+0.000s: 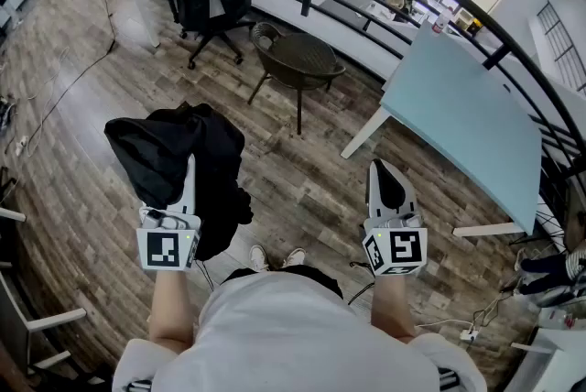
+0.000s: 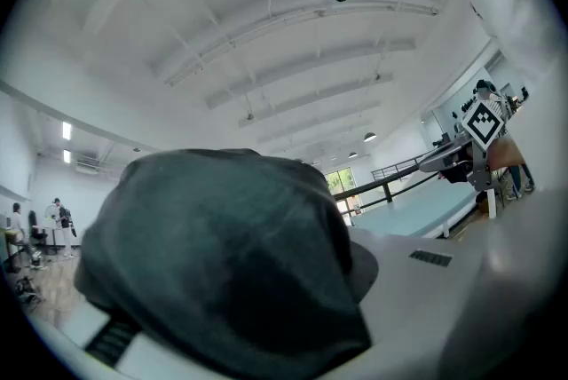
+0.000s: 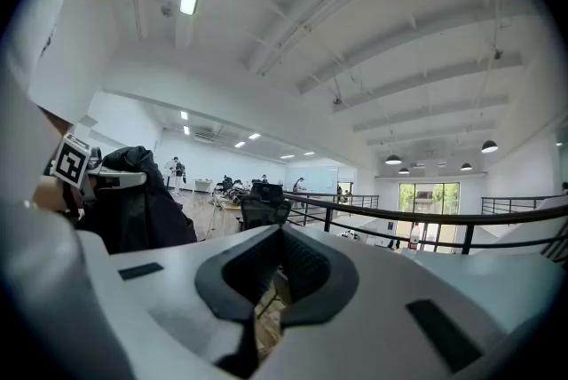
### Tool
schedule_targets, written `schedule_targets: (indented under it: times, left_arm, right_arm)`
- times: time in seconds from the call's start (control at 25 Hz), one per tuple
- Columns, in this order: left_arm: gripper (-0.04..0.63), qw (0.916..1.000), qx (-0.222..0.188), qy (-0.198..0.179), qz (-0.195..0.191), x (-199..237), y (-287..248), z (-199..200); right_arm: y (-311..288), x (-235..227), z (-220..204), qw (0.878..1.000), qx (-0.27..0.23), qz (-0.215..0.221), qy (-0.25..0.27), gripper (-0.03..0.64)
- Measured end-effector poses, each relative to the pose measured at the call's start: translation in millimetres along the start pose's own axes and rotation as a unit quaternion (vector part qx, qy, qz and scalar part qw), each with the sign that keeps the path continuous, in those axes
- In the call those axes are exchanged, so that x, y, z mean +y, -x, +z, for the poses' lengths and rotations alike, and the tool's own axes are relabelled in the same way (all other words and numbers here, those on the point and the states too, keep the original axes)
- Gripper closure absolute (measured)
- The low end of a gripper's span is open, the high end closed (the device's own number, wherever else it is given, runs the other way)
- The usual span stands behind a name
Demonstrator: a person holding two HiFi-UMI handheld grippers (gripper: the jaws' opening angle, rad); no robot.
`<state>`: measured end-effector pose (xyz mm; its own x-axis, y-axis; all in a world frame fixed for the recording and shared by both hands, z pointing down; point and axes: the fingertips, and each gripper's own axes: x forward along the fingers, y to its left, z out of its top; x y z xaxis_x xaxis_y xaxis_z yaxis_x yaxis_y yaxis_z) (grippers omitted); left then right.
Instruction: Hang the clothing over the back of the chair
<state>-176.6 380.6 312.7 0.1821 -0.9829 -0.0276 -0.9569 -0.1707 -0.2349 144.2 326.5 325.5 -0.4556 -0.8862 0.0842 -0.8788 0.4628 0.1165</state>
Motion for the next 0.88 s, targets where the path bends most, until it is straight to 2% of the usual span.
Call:
schedule_targets:
  times: [0.16, 0.32, 0.48, 0.88]
  left_arm:
    - [0.545, 1.0, -0.001, 0.004, 0.004, -4, 1, 4]
    - [0.543, 1.0, -0.001, 0.005, 0.005, -17, 2, 8]
    - [0.544, 0.9999, -0.001, 0.001, 0.011, -33, 3, 16]
    - [0.543, 0.9997, 0.006, -0.018, 0.017, -66, -7, 28]
  right_arm:
    - [0, -4, -3, 1.0, 0.002, 0.004, -0.003, 0.598]
    - [9, -21, -3, 0.999, -0.028, 0.017, -0.043, 0.6]
    - [13, -40, -9, 0.999, -0.025, 0.023, -0.037, 0.598]
    - [19, -76, -33, 0.996, -0.037, 0.032, -0.069, 0.598]
